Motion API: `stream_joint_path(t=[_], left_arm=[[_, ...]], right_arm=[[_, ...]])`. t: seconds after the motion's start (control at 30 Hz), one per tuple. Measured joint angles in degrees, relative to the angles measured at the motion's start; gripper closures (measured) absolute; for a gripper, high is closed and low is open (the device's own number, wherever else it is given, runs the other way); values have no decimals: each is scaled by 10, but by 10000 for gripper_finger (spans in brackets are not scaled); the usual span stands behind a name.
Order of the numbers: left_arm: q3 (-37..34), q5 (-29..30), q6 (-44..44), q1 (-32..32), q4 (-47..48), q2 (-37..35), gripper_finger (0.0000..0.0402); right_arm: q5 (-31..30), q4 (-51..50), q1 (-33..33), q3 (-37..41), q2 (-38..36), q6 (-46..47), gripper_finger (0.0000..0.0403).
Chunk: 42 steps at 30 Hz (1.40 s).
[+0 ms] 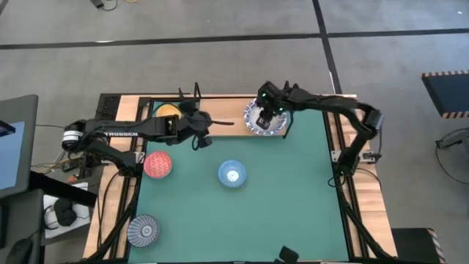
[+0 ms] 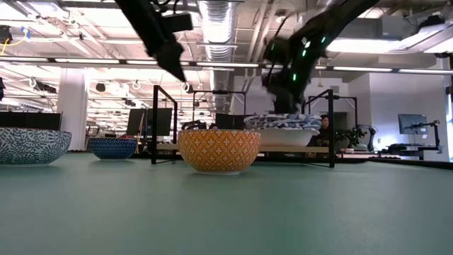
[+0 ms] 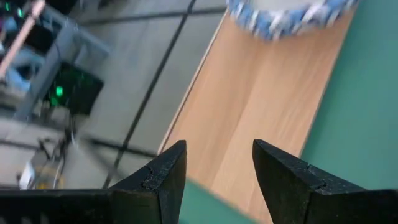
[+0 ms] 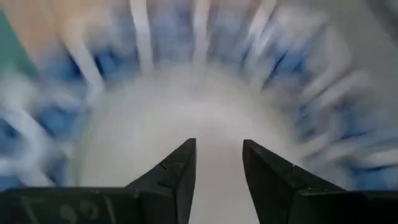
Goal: Place and stack bowls onto a shelf
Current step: Stack the white patterned bowl on top of the white patterned bowl on the shelf, then put the blue patterned bowl on the shelf
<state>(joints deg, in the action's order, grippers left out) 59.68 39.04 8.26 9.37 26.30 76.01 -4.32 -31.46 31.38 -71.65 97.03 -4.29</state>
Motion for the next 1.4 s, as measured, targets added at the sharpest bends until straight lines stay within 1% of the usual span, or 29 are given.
stream_joint_path(t=[0.13, 0.23, 0.3, 0.47, 0.6, 0.67, 0.7, 0.77, 0.83, 0.93, 1.0, 1.03, 1.1, 1.17, 1.3, 1.4], left_arm=[[0, 9, -53, 0, 96, -37, 229], [0, 9, -101, 0, 157, -76, 229], [0, 7, -142, -2, 195, -106, 229], [0, 1, -223, -29, 258, -159, 229], [0, -11, -245, -68, 271, -169, 229], [-8, -7, -246, -88, 254, -169, 229], [-19, -4, -243, -96, 237, -169, 229], [-52, -12, -213, -107, 162, -169, 229], [-94, -62, -170, -112, 70, -168, 229], [-155, -169, -124, -105, -90, -155, 229], [-180, -223, -113, -97, -163, -137, 229], [-184, -238, -111, -94, -187, -125, 229], [-185, -248, -108, -91, -215, -98, 229], [-184, -248, -105, -87, -216, -69, 229], [-183, -248, -95, -79, -241, -24, 229], [-182, -247, -95, -73, -255, -11, 229]], right_arm=[[7, 21, -12, -2, -67, -2, 246], [29, 40, -22, -2, -97, -6, 241], [33, 50, -29, -2, -115, -3, 236], [33, 66, -64, -2, -124, 18, 228], [43, 119, -105, 38, -119, 20, 228], [51, 150, -132, 64, -107, 36, 229], [53, 151, -144, 74, -103, 42, 231], [54, 158, -173, 88, -101, 52, 233], [53, 187, -204, 99, -104, 60, 236], [28, 183, -249, 104, -105, 77, 239], [-1, 184, -278, 104, -108, 86, 239], [-17, 184, -291, 103, -110, 89, 239], [-48, 172, -314, 102, -114, 103, 239], [-64, 158, -333, 103, -115, 126, 239], [-65, 167, -358, 103, -115, 163, 239], [-72, 214, -371, 119, -115, 176, 239]])
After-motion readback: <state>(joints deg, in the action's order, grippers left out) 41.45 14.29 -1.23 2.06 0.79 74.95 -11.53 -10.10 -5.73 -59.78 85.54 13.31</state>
